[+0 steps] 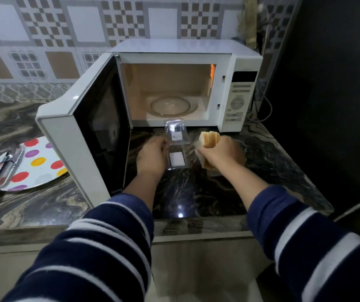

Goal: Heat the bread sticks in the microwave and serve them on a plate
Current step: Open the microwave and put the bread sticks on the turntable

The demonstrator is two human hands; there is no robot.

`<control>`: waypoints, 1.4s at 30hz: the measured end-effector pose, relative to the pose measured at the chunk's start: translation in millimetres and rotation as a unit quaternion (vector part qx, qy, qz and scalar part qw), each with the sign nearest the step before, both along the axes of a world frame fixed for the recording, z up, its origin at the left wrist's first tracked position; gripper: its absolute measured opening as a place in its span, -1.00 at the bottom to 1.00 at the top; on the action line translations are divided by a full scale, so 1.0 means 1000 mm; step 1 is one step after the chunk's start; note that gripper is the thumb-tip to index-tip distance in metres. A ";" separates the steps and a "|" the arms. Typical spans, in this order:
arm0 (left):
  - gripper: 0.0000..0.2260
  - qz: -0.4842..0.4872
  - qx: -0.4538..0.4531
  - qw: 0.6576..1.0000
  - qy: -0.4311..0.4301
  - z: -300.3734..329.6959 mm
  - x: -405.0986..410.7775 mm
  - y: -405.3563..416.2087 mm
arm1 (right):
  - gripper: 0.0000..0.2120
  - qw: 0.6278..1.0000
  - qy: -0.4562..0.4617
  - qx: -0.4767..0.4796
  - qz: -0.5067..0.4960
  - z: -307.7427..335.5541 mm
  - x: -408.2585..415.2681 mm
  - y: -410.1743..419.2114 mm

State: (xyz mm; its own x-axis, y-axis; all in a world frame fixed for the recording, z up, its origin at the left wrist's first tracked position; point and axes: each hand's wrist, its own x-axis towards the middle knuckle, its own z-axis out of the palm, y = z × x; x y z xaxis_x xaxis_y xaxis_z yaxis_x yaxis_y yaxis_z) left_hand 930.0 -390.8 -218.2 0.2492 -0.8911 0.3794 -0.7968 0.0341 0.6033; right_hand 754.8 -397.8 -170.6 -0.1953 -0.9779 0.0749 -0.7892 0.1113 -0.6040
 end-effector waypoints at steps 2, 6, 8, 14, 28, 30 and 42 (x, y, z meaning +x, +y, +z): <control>-0.80 -0.002 0.005 1.000 -0.003 -0.013 -0.002 0.011 | -0.67 1.000 0.004 -0.002 0.000 0.007 -0.006 0.000; -0.79 0.003 0.013 0.999 -0.034 -0.036 -0.005 0.021 | -0.71 0.999 -0.029 -0.015 0.018 0.020 -0.008 -0.010; -0.78 0.001 0.007 1.000 -0.010 -0.040 -0.007 0.021 | -0.71 0.999 -0.041 -0.019 0.023 0.025 -0.004 -0.020; -0.82 0.008 0.029 0.999 -0.026 -0.041 -0.003 0.000 | -0.67 0.998 -0.051 -0.020 0.024 0.034 0.013 -0.072; -0.14 -0.005 0.185 0.976 -0.119 -0.063 0.007 -0.065 | -0.74 0.995 -0.067 -0.004 0.080 0.010 0.058 -0.233; -0.10 0.007 0.220 0.965 -0.142 -0.063 0.010 -0.074 | -0.60 0.996 -0.042 -0.026 0.074 0.008 0.065 -0.247; -0.14 0.018 0.224 0.957 -0.180 -0.067 0.013 -0.084 | -0.69 0.995 -0.070 -0.002 0.074 -0.012 0.091 -0.301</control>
State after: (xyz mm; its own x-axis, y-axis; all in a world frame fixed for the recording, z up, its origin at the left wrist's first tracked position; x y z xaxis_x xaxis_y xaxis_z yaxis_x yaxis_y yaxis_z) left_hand 943.0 -474.6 -285.5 0.2078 -0.9778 0.0273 -0.9518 -0.1957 0.2361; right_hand 845.8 -698.5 -182.9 -0.0573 -0.9965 0.0607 -0.7052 -0.0026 -0.7090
